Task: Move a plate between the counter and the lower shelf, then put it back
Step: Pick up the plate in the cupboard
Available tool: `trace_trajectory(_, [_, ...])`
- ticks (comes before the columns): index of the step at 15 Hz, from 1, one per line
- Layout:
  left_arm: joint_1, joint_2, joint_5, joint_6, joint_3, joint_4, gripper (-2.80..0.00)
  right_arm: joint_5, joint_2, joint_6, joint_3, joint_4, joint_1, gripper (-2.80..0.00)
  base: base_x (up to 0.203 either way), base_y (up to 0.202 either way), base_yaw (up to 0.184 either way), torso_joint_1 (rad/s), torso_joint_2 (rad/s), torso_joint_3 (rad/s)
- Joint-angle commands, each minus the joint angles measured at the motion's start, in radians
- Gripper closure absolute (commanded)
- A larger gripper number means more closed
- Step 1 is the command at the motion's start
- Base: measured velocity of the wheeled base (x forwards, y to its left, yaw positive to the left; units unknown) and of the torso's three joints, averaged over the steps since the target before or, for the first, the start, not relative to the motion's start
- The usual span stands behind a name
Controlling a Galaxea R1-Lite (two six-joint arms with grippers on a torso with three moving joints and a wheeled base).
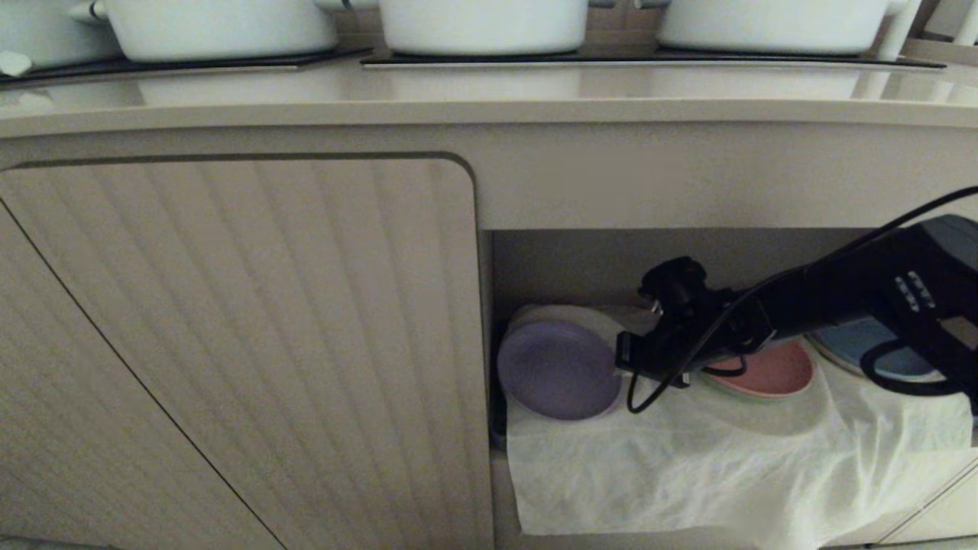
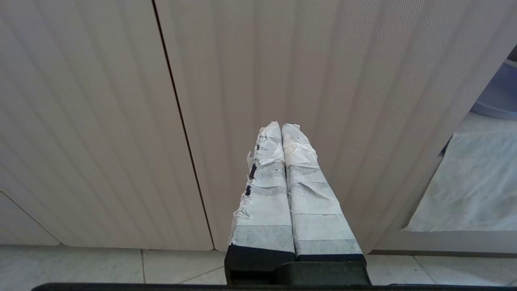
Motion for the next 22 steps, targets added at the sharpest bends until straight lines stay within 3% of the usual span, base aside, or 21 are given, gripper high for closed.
trace_trajectory(1, [0.0, 0.001, 0.0, 0.0, 0.0, -0.001, 0.0, -0.007, -0.009, 0.003, 0.008, 0.0, -0.001, 0.0, 0.0, 0.0, 0.0, 0.0, 0.0, 0.0])
trace_trajectory(7, [0.0, 0.001, 0.0, 0.0, 0.0, -0.001, 0.0, -0.008, -0.049, 0.042, 0.033, 0.001, -0.005, 0.0, 0.0, 0.0, 0.0, 0.0, 0.0, 0.0])
trace_trajectory(22, [0.0, 0.001, 0.0, 0.0, 0.0, -0.001, 0.0, -0.006, -0.25, 0.061, 0.322, -0.015, -0.036, 0.0, 0.0, 0.0, 0.0, 0.0, 0.0, 0.0])
